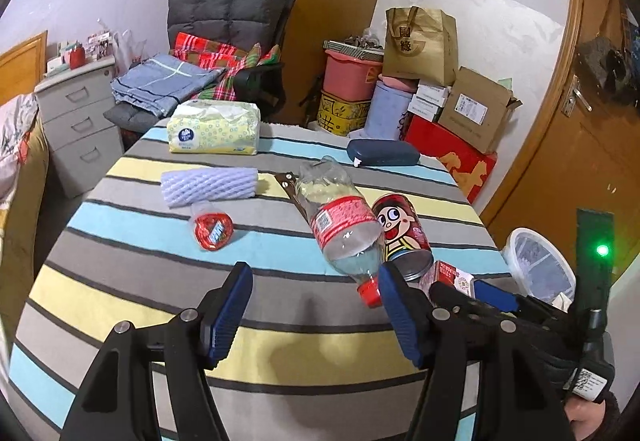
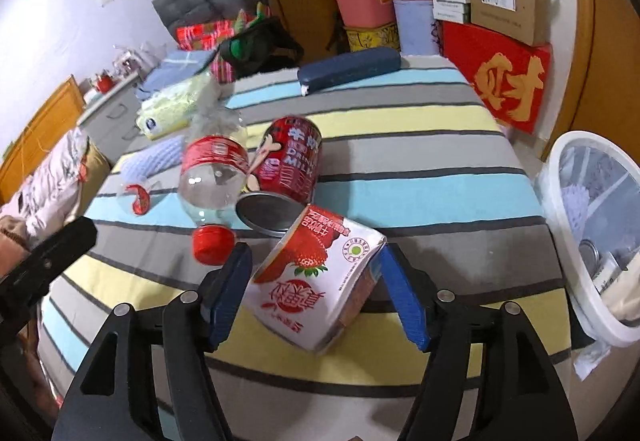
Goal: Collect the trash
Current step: 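Grasp the strawberry milk carton with the right tool, then grasp the clear red-label plastic bottle with the left tool while the right tool holds the carton, then carry the bottle and carton over the bin and open both tools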
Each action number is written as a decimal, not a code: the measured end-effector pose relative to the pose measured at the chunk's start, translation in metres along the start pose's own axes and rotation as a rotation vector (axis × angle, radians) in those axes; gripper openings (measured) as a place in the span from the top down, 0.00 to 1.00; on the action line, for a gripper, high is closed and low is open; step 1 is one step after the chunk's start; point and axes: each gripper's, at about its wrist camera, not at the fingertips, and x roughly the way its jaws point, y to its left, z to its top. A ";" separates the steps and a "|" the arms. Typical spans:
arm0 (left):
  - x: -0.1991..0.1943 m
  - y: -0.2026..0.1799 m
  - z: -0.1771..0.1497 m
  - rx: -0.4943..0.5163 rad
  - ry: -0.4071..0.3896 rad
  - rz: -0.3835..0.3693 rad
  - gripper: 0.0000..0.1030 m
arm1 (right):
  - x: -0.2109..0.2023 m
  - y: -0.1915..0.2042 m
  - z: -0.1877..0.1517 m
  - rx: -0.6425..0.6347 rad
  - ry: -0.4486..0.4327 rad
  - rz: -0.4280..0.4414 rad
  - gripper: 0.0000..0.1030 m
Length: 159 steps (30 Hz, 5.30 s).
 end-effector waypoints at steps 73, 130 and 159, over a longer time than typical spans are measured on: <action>0.099 -0.035 0.038 0.021 0.120 0.009 0.38 | -0.013 -0.052 0.006 -0.062 -0.056 -0.104 0.46; 0.098 -0.342 -0.028 0.396 0.226 -0.364 0.38 | -0.101 -0.228 -0.010 0.124 -0.122 -0.310 0.46; 0.106 -0.337 -0.018 0.358 0.212 -0.343 0.33 | -0.095 -0.247 -0.006 0.141 -0.110 -0.378 0.43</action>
